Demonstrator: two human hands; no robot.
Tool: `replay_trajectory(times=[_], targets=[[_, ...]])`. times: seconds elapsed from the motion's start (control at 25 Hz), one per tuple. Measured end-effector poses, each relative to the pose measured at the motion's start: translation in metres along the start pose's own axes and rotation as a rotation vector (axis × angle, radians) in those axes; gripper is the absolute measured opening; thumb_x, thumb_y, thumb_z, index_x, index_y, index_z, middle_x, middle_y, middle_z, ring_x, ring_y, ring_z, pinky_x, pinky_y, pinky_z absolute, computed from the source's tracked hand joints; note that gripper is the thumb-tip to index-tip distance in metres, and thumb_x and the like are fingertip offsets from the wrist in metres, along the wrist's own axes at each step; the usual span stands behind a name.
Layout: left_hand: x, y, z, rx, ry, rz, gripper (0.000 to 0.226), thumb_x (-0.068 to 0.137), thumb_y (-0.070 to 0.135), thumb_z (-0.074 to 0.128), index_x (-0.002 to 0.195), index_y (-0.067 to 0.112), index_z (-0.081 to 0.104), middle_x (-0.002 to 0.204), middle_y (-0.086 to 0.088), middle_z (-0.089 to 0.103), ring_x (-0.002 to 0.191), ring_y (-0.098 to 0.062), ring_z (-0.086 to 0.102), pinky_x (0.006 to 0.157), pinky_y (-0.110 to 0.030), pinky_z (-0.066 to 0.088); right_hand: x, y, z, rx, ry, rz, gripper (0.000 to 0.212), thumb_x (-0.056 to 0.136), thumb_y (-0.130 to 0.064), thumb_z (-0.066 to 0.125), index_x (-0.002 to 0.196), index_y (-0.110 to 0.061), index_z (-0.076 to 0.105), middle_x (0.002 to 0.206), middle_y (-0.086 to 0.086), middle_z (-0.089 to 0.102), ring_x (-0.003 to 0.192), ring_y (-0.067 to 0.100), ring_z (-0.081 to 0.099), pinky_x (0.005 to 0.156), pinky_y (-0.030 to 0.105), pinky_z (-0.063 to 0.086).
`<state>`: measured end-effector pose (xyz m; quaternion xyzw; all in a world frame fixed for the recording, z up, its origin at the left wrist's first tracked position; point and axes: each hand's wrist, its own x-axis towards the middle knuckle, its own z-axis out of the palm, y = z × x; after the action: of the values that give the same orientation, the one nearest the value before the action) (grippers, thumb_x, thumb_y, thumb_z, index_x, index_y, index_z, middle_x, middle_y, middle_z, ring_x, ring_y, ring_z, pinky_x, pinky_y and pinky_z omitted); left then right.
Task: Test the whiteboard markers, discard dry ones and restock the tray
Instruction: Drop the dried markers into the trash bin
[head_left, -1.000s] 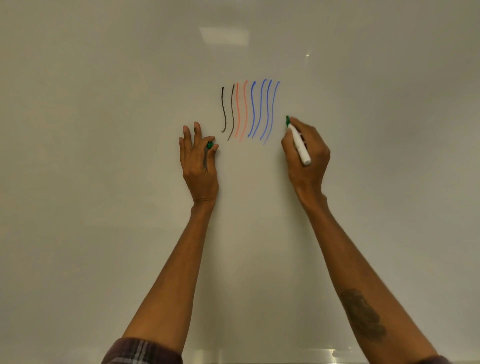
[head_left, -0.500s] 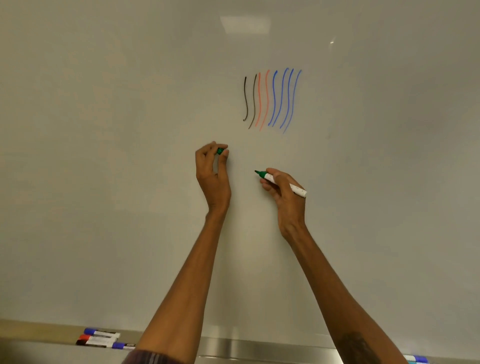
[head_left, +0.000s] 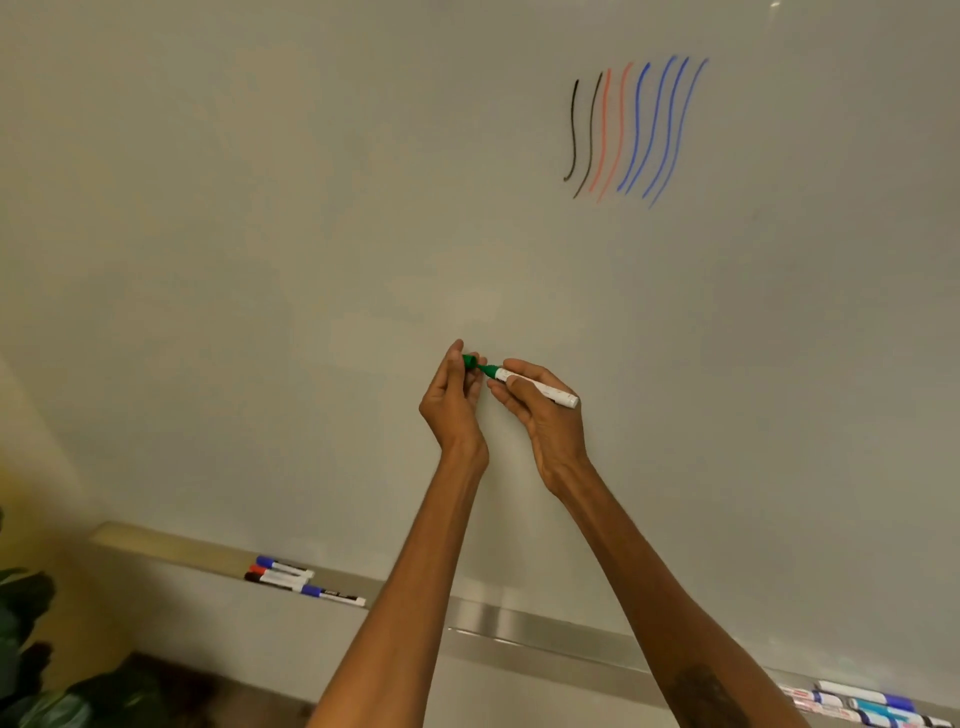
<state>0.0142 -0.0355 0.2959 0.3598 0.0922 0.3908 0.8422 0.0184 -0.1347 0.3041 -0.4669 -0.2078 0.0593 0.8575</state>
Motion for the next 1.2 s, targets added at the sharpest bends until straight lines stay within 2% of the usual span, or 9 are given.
replay_trajectory(times=[0.08, 0.24, 0.36, 0.6, 0.84, 1.04, 1.2], targets=[[-0.004, -0.001, -0.012, 0.026, -0.001, -0.006, 0.028, 0.099, 0.02, 0.058, 0.123, 0.01, 0.069, 0.103, -0.003, 0.076, 0.099, -0.019, 0.072, 0.093, -0.033, 0.057, -0.004, 0.012, 0.003, -0.033, -0.009, 0.005, 0.02, 0.088, -0.002, 0.068, 0.108, -0.002, 0.069, 0.11, 0.019, 0.071, 0.106, 0.032, 0.069, 0.092, 0.035, 0.057], [-0.006, 0.005, -0.037, 0.077, 0.017, 0.001, 0.026, 0.099, 0.02, 0.059, 0.119, 0.009, 0.071, 0.107, -0.013, 0.074, 0.099, -0.02, 0.072, 0.092, -0.033, 0.057, -0.012, 0.035, 0.009, -0.085, -0.004, 0.021, 0.022, 0.087, -0.006, 0.071, 0.108, 0.0, 0.067, 0.108, 0.019, 0.071, 0.105, 0.032, 0.069, 0.095, 0.043, 0.055], [-0.007, 0.01, -0.055, 0.124, 0.026, 0.006, 0.025, 0.098, 0.021, 0.06, 0.116, 0.01, 0.073, 0.1, -0.007, 0.076, 0.099, -0.02, 0.072, 0.091, -0.033, 0.058, -0.017, 0.047, 0.019, -0.149, 0.0, 0.0, 0.018, 0.086, -0.008, 0.073, 0.104, -0.004, 0.071, 0.104, 0.014, 0.073, 0.101, 0.03, 0.071, 0.093, 0.044, 0.056], [-0.006, 0.02, -0.092, 0.07, 0.055, -0.029, 0.024, 0.099, 0.018, 0.059, 0.117, 0.007, 0.07, 0.105, -0.011, 0.076, 0.101, -0.026, 0.073, 0.088, -0.033, 0.059, -0.032, 0.079, 0.04, -0.235, 0.003, -0.011, 0.017, 0.087, -0.01, 0.073, 0.103, -0.015, 0.074, 0.1, 0.001, 0.076, 0.096, 0.021, 0.072, 0.088, 0.035, 0.058], [-0.008, 0.023, -0.13, 0.02, 0.122, -0.066, 0.029, 0.099, 0.019, 0.059, 0.123, 0.007, 0.067, 0.109, -0.012, 0.075, 0.103, -0.026, 0.072, 0.087, -0.034, 0.06, -0.045, 0.115, 0.056, -0.283, -0.007, 0.019, 0.022, 0.087, -0.012, 0.072, 0.11, -0.01, 0.074, 0.103, 0.002, 0.076, 0.095, 0.015, 0.072, 0.081, 0.023, 0.057], [-0.002, 0.028, -0.173, 0.116, 0.164, -0.081, 0.03, 0.098, 0.022, 0.06, 0.123, 0.009, 0.068, 0.107, -0.011, 0.076, 0.1, -0.026, 0.073, 0.088, -0.035, 0.06, -0.056, 0.15, 0.065, -0.264, -0.074, 0.108, 0.023, 0.089, -0.013, 0.071, 0.112, -0.013, 0.073, 0.106, 0.001, 0.075, 0.099, 0.018, 0.072, 0.086, 0.029, 0.058], [0.004, 0.033, -0.214, 0.192, 0.251, -0.065, 0.029, 0.098, 0.019, 0.059, 0.122, 0.006, 0.068, 0.104, -0.01, 0.076, 0.099, -0.025, 0.073, 0.09, -0.036, 0.059, -0.067, 0.185, 0.076, -0.177, -0.119, 0.294, 0.022, 0.087, -0.014, 0.072, 0.109, -0.018, 0.072, 0.108, 0.001, 0.075, 0.104, 0.02, 0.071, 0.089, 0.031, 0.057]])
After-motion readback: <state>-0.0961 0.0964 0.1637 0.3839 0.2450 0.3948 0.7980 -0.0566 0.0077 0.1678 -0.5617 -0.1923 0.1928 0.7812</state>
